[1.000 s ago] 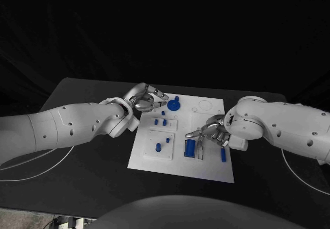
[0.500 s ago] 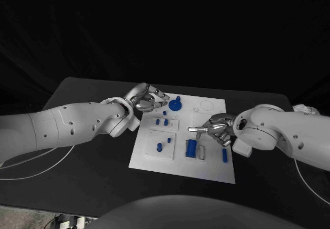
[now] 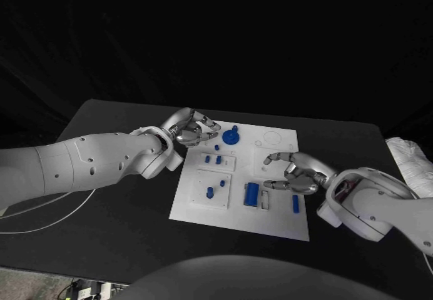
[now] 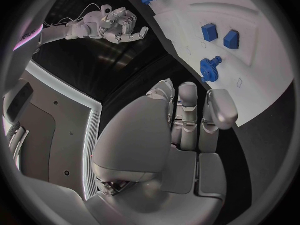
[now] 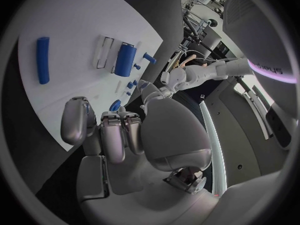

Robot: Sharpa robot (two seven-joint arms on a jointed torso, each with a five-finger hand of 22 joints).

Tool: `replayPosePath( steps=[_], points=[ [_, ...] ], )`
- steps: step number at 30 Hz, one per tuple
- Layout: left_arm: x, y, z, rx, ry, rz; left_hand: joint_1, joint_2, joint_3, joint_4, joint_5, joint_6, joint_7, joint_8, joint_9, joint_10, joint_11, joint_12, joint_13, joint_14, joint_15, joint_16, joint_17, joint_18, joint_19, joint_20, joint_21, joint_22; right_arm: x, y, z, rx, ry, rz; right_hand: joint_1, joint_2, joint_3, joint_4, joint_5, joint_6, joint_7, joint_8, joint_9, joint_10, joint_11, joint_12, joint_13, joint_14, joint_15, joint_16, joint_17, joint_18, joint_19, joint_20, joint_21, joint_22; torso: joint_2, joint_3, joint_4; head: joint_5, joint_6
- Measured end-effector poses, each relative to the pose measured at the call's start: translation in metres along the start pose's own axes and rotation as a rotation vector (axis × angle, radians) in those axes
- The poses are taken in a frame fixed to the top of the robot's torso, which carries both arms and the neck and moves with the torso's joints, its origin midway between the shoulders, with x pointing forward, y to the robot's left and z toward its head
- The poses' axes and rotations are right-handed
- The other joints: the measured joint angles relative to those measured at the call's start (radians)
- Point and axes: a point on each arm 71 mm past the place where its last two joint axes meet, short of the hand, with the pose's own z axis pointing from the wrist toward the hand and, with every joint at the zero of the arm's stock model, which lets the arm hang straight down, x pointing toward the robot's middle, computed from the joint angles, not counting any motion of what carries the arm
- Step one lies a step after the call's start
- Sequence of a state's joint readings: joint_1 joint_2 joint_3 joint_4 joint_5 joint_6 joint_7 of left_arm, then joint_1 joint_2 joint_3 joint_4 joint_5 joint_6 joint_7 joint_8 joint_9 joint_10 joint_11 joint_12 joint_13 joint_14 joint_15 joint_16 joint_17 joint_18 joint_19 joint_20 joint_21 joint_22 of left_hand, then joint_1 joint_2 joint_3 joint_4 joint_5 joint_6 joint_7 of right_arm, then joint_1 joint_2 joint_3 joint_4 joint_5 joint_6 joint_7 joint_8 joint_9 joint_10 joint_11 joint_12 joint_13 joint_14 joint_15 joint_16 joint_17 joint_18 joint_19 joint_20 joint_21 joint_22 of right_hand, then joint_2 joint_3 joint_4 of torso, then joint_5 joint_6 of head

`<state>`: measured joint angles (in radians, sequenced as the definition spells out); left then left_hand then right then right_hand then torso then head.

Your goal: Assemble the parts on the task board

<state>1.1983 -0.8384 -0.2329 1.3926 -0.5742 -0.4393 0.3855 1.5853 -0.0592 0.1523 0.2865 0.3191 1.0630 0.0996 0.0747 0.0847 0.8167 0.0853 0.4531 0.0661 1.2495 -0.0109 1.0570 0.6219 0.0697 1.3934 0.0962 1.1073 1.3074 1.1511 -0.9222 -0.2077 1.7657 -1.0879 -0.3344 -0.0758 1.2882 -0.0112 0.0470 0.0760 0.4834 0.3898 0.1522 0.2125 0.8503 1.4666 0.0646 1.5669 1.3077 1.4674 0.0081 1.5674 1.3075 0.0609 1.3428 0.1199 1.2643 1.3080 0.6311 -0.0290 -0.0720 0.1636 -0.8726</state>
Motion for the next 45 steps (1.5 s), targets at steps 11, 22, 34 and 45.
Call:
replayPosePath(
  steps=[11,22,34,45],
  points=[
    [-0.004,0.001,-0.004,-0.001,-0.004,0.002,0.004,-0.004,0.003,0.003,0.004,0.000,0.000,0.000,0.000,0.000,0.000,0.000,0.000,-0.003,0.003,0.000,0.000,0.000,0.000,0.000,0.000,0.000,0.045,-0.009,-0.004,-0.072,-0.018,-0.170,-0.016,-0.043,0.002,0.021,-0.102,-0.065,-0.004,0.168,0.046,0.002,0.016,0.000,0.000,-0.001,0.014,0.000,0.000,0.000,-0.007,0.007,0.009,0.000,0.003,-0.0016,-0.0131,0.007,0.000],
    [-0.006,0.003,-0.006,-0.003,-0.006,0.004,0.009,0.001,0.006,0.000,0.004,0.000,0.000,0.000,0.000,0.000,0.000,0.000,0.000,-0.002,0.002,0.000,0.000,0.000,0.000,0.000,0.000,0.000,0.059,-0.003,0.000,-0.099,-0.064,-0.262,-0.018,-0.149,-0.030,0.207,-0.292,-0.124,-0.011,0.262,0.001,0.002,0.037,0.000,0.000,-0.002,0.037,0.000,0.000,0.016,-0.021,0.029,-0.012,0.000,0.004,-0.0014,-0.0149,0.010,0.000],
    [-0.005,0.002,-0.006,-0.004,-0.002,0.006,0.009,0.001,0.006,0.000,0.004,0.002,0.002,0.000,0.001,0.000,0.000,0.000,0.000,-0.002,0.002,0.000,-0.001,0.000,0.000,0.000,0.000,0.000,0.062,0.001,0.004,-0.106,-0.125,-0.293,0.001,-0.125,-0.021,0.209,-0.161,-0.137,-0.010,0.326,-0.036,-0.002,0.041,0.000,0.000,-0.002,0.037,0.000,0.001,0.016,-0.038,0.037,-0.037,0.000,0.003,-0.0013,-0.0141,0.007,0.000],
    [-0.005,0.003,-0.006,-0.005,0.002,0.007,0.009,0.001,0.008,0.003,0.004,0.004,0.004,0.000,0.001,0.000,0.000,0.000,0.000,-0.002,0.002,0.000,-0.001,0.000,0.000,0.000,0.000,0.000,0.063,0.001,0.010,-0.097,-0.142,-0.306,0.011,-0.109,-0.009,0.197,0.032,-0.151,-0.010,0.384,-0.078,-0.002,0.041,0.000,0.000,-0.002,0.037,0.000,0.000,0.016,-0.046,0.036,-0.048,0.000,0.002,-0.0007,-0.0137,0.006,0.000]
  ],
)
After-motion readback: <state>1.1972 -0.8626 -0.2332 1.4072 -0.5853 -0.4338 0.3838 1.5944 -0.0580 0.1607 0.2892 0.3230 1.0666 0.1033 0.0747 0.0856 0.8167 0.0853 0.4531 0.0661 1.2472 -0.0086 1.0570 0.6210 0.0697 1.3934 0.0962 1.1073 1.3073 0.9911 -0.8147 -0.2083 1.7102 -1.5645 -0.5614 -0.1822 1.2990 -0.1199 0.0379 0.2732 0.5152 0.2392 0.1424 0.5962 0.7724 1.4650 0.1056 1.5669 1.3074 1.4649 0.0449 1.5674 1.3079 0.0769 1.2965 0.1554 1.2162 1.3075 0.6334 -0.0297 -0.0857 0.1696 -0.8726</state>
